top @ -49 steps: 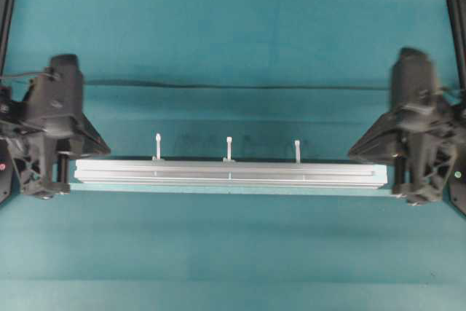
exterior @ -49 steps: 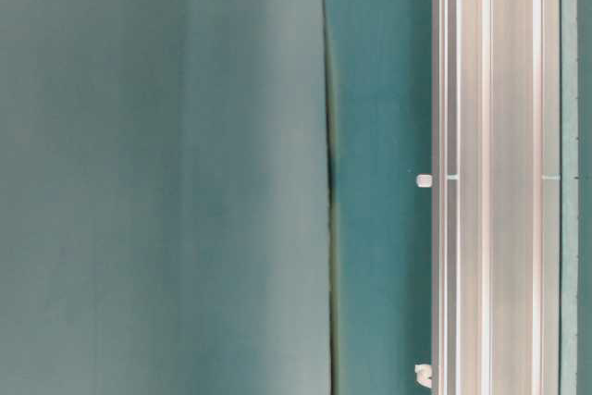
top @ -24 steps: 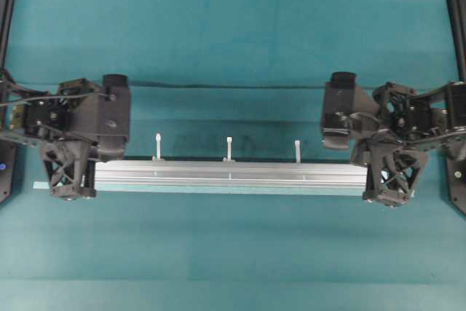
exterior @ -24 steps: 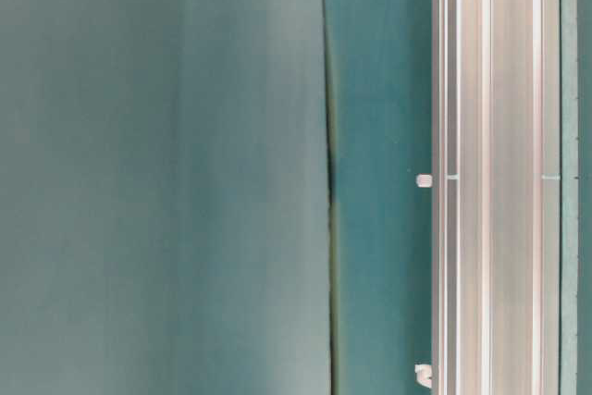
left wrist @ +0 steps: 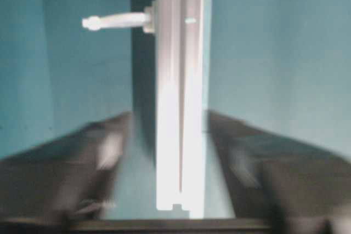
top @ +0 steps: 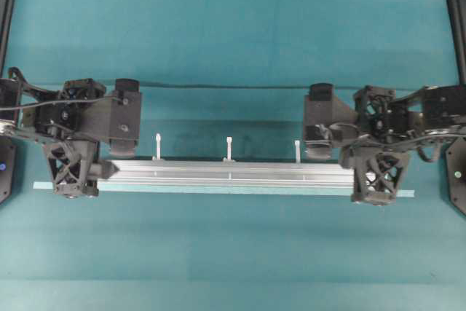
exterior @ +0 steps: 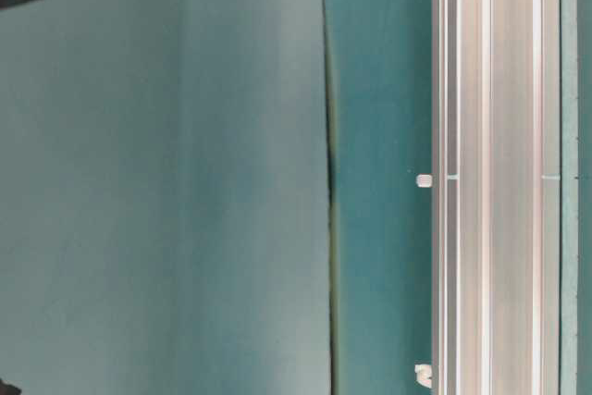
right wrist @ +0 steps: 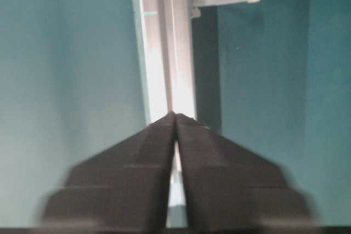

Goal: Lift the large metal rail with both hands.
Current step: 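Lower both open grippers over the rail near its ends, then close both grippers on the rail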

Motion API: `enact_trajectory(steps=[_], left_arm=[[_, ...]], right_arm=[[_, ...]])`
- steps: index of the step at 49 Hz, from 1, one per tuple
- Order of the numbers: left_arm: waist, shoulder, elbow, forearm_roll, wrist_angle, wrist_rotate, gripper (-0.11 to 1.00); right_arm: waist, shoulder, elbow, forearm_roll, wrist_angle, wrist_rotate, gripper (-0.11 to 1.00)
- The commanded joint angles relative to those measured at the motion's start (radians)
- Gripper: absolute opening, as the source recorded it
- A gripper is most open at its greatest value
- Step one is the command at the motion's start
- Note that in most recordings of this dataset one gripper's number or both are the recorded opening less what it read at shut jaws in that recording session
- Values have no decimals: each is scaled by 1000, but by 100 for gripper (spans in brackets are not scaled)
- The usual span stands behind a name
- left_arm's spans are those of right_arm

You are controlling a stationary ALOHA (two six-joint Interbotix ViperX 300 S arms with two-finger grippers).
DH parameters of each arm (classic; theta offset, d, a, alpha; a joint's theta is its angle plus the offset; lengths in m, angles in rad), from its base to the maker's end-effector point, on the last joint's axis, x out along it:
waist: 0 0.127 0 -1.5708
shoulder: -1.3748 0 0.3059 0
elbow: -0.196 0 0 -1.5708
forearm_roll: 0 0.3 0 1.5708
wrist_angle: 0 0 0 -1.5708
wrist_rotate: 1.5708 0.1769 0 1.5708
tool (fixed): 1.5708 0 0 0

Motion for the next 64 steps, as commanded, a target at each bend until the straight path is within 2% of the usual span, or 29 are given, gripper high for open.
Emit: enact_trajectory(steps=[1,4,9,14,22,35,52,64], left_arm=[[-3,-2,-9,3,-8,2,85],[-5,3,-2,3,-11,2,94],[-5,17,9,3,-23,5,94],[-5,37,17,3,-52,3,94],[-5,72,26,3,-110,2,95],[-5,127,31,3,-161,3,96],[-12,184,54,3,-285,-28,96],[-12,195,71,3,-318,-48,96]], right_arm=[[-2,28,-6,5,-28,-8,34],[-2,40,-3,5,-34,-5,52],[6,58,6,-2,-48,-6,82],[11,69,8,-8,-83,-2,96],[12,80,18,-6,-147,-5,97],[15,91,57,-8,-170,-8,97],[21,95,100,2,-236,-6,97],[25,120,106,2,-273,-8,97]])
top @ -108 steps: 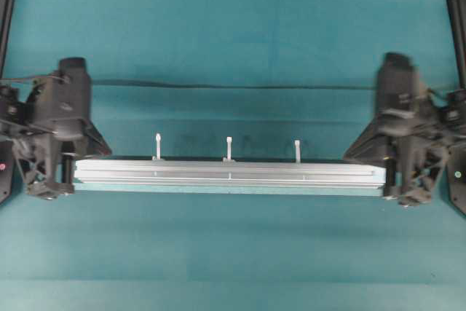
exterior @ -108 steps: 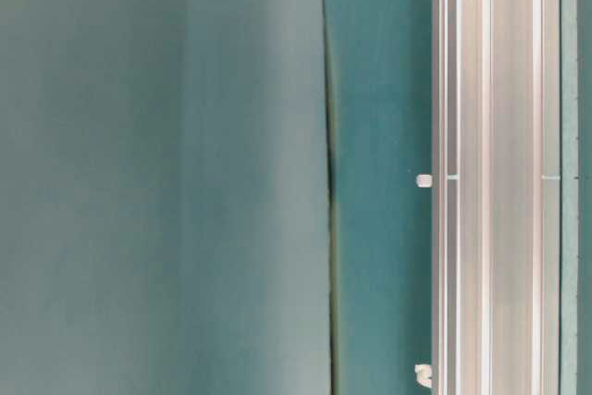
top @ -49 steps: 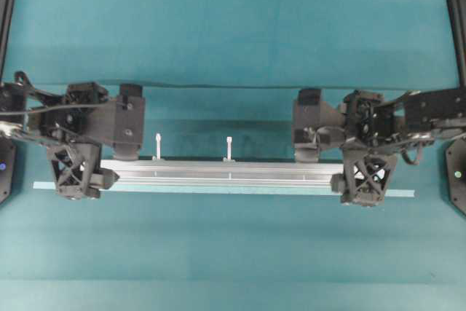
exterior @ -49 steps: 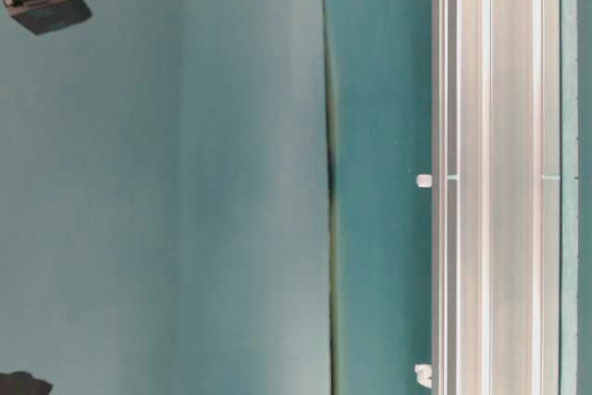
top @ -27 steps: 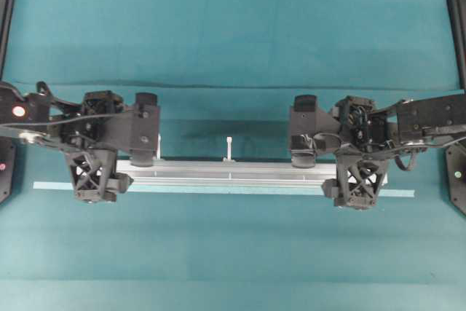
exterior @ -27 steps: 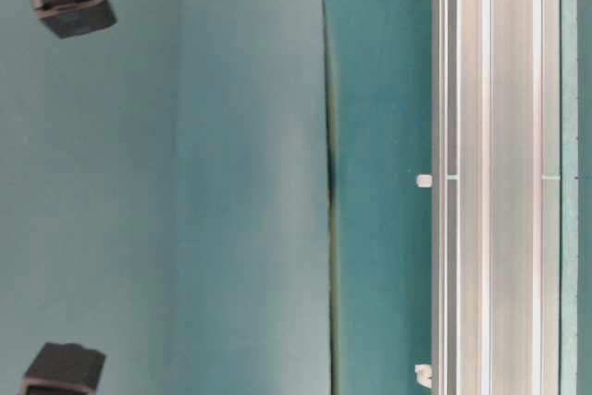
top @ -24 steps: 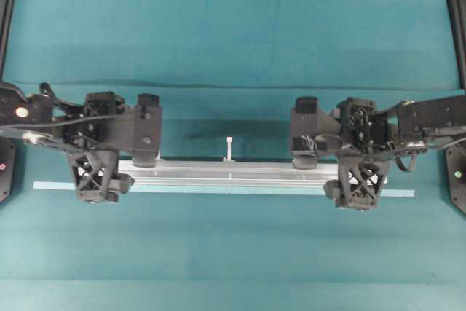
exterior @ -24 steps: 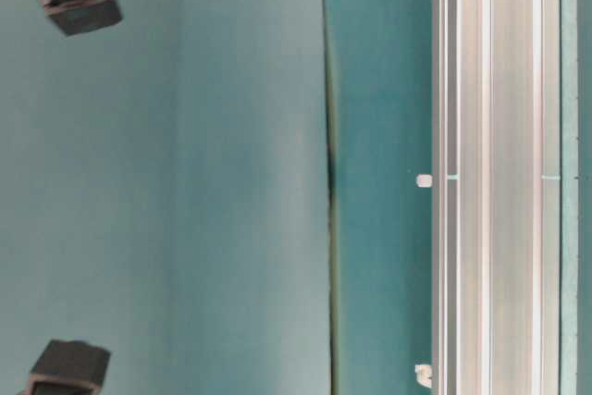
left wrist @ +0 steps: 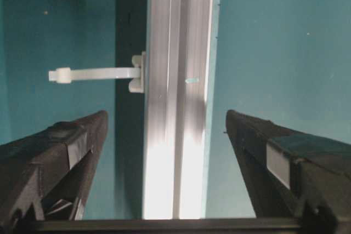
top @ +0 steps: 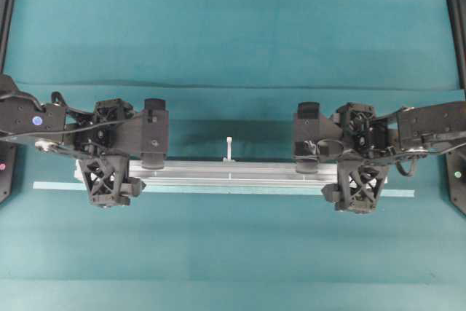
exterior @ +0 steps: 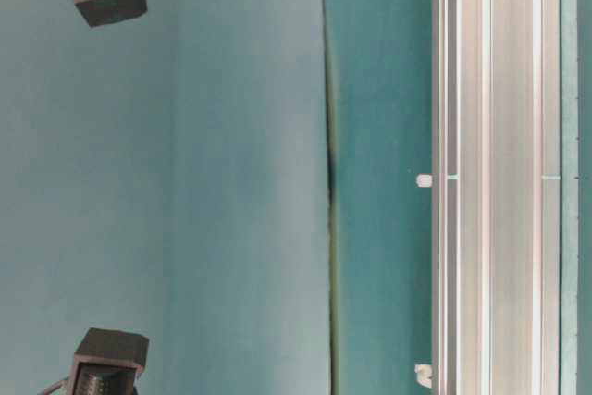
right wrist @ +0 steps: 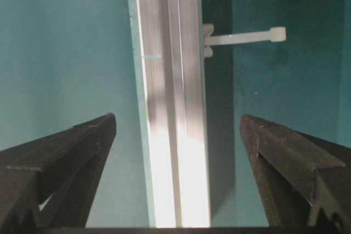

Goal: Lift the large metal rail with both hands.
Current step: 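Close both grippers on the rail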

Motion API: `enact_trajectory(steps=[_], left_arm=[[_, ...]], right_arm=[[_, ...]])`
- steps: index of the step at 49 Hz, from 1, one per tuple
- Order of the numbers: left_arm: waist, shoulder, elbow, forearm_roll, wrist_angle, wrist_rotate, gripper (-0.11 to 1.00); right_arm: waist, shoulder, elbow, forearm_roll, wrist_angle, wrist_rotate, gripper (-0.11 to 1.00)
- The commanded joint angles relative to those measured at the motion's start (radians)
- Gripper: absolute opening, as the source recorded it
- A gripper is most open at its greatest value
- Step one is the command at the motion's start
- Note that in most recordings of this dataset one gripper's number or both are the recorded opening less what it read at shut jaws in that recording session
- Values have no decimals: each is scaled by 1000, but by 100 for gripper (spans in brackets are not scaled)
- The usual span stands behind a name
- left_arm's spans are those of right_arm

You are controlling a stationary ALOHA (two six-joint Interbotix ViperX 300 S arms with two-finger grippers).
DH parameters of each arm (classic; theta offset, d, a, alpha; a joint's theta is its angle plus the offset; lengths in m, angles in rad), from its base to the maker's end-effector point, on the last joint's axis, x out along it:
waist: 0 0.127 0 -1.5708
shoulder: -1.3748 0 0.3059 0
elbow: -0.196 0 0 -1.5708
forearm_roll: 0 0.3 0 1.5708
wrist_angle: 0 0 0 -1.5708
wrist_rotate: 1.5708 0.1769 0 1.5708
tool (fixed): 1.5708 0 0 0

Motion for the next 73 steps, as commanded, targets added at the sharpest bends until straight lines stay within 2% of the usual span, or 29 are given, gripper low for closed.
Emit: enact_trajectory(steps=[1,19,32,55,58,61,67,69,73], left_arm=[[-2,0,2,3,-21,-3,96],[2,74,46,3,-115,-3,96],[5,133,38,3,-156,-5,96],[6,140,34,3,-172,-6,94],[3,140,31,3,-170,-5,90],[0,137,25,3,-166,-5,80],[0,135,17,3,-158,-5,44],[0,135,17,3,-156,2,36],[0,133,21,3,-156,3,36]], right_arm=[[5,23,2,2,-14,-6,97],[5,106,23,-3,-138,-9,97],[5,178,23,-3,-183,-9,97],[0,187,20,-5,-186,0,96],[0,189,17,-5,-178,0,93],[0,190,14,-5,-170,3,84],[3,193,5,-3,-155,3,51],[3,195,3,0,-155,0,41],[5,196,0,2,-158,-2,39]])
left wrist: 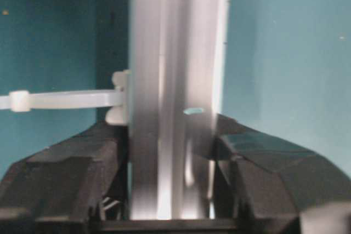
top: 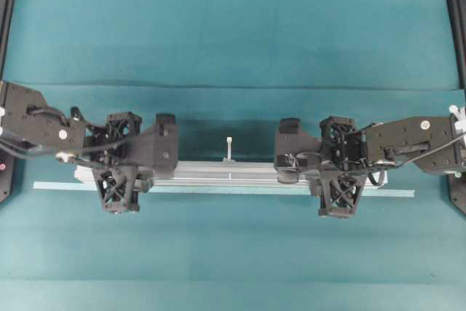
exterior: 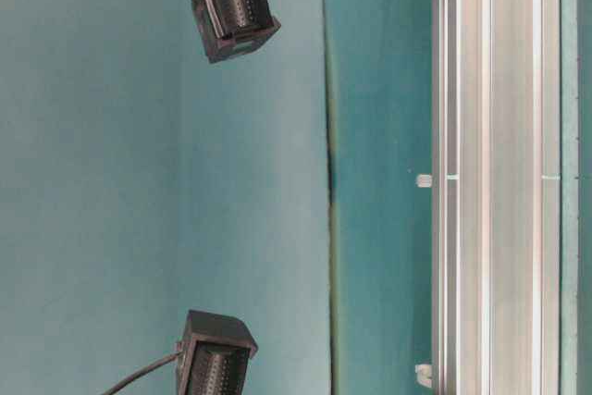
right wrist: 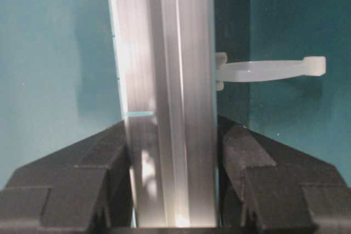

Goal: Lift the large metal rail with both hands.
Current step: 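Close both grippers on the rail, then lift the rail upward with both grippers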

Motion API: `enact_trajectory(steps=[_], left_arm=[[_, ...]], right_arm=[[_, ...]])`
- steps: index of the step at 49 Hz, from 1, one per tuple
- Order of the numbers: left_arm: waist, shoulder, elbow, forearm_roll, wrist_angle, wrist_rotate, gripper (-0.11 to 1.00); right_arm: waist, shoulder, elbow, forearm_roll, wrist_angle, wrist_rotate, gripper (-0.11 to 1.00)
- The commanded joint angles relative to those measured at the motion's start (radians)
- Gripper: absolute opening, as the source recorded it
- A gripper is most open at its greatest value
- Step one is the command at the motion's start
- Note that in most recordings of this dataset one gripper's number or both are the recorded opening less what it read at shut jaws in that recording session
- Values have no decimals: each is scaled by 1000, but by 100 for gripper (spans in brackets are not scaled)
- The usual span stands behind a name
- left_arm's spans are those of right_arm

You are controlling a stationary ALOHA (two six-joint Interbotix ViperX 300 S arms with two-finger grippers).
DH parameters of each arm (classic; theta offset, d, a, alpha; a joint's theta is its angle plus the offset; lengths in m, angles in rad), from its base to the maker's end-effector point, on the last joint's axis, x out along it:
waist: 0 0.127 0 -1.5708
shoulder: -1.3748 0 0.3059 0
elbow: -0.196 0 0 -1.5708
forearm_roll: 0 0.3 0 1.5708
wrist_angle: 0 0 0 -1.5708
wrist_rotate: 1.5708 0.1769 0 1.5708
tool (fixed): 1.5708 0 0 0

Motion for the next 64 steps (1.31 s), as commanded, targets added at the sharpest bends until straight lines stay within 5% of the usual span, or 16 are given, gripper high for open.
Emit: enact_trajectory(steps=[1,28,64], left_arm=[[2,-14,-11,5,-2,2,36],[2,-38,-25,5,20,-8,36],[-3,-285,-245,5,448,-60,36]], right_arm=[[5,9,-11,5,-3,0,39],[5,-21,-26,8,35,6,39],[-8,-224,-253,21,448,8,39]])
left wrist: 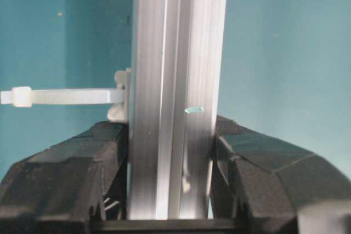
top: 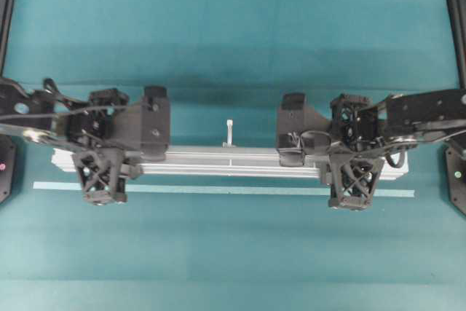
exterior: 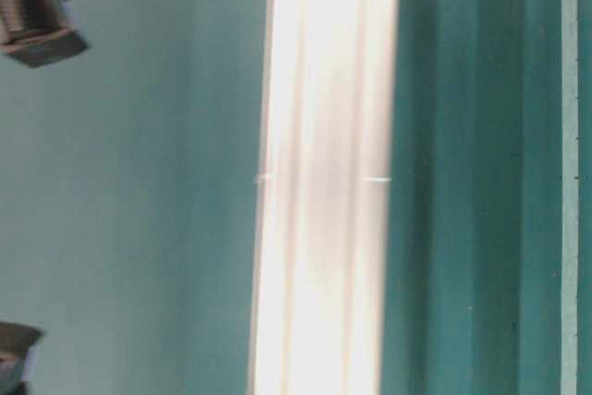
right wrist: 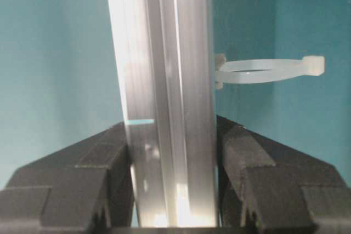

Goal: Lift the large metal rail with both hands.
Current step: 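Lift the rail upward with both grippers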

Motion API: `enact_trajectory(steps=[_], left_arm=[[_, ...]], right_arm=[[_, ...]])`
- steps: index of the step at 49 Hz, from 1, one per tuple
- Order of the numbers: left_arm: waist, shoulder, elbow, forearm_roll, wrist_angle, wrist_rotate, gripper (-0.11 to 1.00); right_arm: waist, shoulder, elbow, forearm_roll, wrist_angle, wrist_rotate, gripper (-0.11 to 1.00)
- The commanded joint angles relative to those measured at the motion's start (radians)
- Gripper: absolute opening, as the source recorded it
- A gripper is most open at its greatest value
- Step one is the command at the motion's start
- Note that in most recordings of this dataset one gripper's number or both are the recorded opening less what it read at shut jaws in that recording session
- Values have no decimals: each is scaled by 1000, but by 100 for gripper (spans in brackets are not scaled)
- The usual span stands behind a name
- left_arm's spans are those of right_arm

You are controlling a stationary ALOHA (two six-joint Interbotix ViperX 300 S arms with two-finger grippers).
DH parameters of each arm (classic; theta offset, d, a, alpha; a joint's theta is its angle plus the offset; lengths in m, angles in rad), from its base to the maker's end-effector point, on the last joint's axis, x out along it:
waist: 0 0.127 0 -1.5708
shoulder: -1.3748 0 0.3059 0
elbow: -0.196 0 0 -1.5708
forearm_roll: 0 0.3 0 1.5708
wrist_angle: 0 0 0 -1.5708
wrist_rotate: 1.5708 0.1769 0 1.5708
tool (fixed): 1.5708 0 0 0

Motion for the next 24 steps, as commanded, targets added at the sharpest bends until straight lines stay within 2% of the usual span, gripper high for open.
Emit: enact_trajectory(steps=[1,17,24], left_arm=[[2,-41,-61,3,34,-15,36],[12,-91,-147,3,158,-15,36],[18,-109,-215,3,225,-17,36]], right_arm=[[-3,-23,-55,6,28,6,39],[-21,-49,-224,15,227,6,39],[-26,-48,-310,15,314,6,39]])
